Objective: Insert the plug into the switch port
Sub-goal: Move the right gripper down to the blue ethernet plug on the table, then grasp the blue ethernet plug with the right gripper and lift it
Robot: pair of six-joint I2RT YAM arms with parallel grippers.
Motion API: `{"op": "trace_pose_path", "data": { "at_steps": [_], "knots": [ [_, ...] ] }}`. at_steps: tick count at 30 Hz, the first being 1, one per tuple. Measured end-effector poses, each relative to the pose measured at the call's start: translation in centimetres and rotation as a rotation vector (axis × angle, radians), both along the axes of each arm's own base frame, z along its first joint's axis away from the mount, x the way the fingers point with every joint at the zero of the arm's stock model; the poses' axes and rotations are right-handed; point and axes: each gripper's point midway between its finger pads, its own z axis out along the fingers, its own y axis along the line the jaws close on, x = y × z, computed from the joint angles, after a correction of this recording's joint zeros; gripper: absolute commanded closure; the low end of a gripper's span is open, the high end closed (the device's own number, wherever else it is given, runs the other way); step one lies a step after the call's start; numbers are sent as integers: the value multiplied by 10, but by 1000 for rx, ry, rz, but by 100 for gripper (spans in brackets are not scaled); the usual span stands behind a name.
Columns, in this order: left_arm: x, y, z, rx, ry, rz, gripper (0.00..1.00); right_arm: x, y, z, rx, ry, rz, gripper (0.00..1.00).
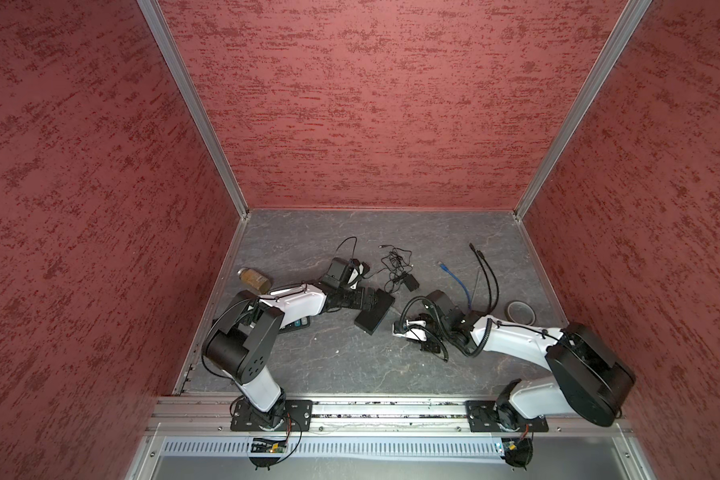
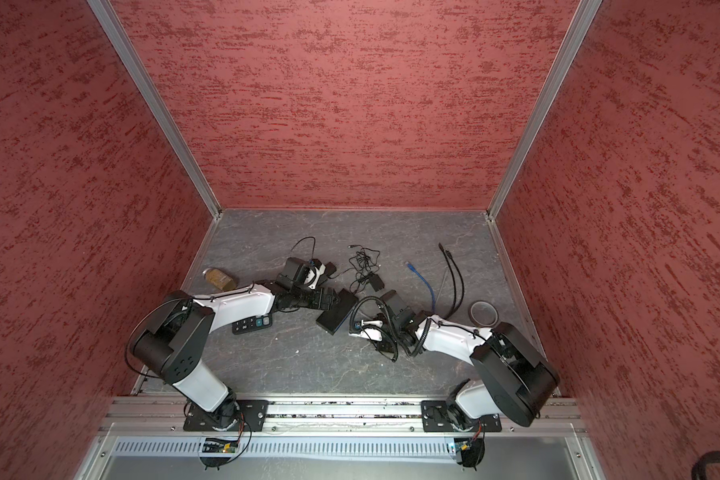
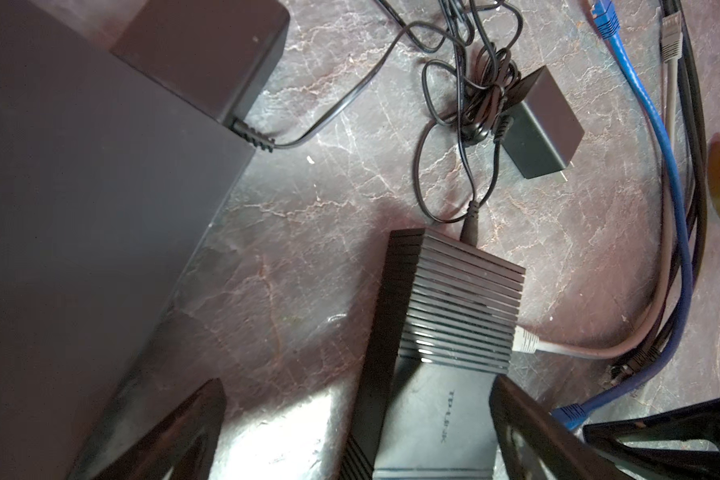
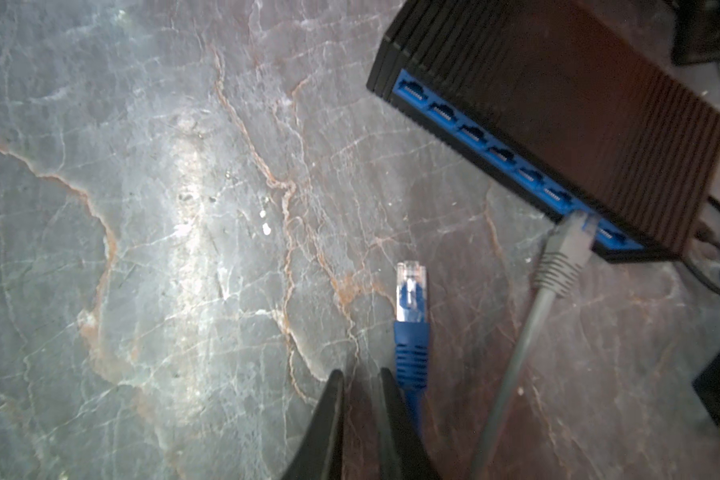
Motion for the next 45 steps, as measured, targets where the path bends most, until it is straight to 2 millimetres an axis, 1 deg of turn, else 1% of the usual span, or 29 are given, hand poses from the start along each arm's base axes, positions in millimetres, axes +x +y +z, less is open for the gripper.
{"op": "trace_pose_path", "data": {
  "at_steps": [5, 8, 11, 15, 22, 24, 25, 27, 28, 34, 38, 45],
  "knots": [
    [0, 0, 0, -1, 0, -1, 0, 6, 5, 15, 44, -57, -2, 76],
    [0, -1, 0, -4, -1, -2, 0, 11, 5, 18, 45, -80, -10, 73],
    [0, -1, 1, -8, -3, -4, 0, 13, 3, 13, 23, -80, -14, 71],
    [1, -1, 1, -12, -5, -4, 0, 14, 1, 0, -23, -54, -11, 70],
    [1, -2, 1, -14, -6, -5, 0, 15, 0, -10, -56, -33, -5, 71],
    [1, -2, 1, -14, -6, -5, 0, 17, 2, -10, -56, -34, -6, 73],
    [1, -2, 1, -14, -6, -5, 0, 18, 2, -10, -57, -34, -6, 75],
    [1, -2, 1, -14, -6, -5, 0, 20, 4, -11, -58, -32, -7, 85],
    [1, -2, 1, -14, -6, -4, 0, 21, 4, -11, -59, -29, -10, 88],
    [1, -3, 2, -21, -1, 0, 0, 24, 6, -10, -51, -19, -36, 99],
    [0, -4, 2, -23, 2, 1, 0, 33, 10, -2, -31, -9, -109, 100],
    [-2, -7, 2, -23, 3, -5, 0, 54, 26, 24, 75, 28, -265, 100]
  ]
}}
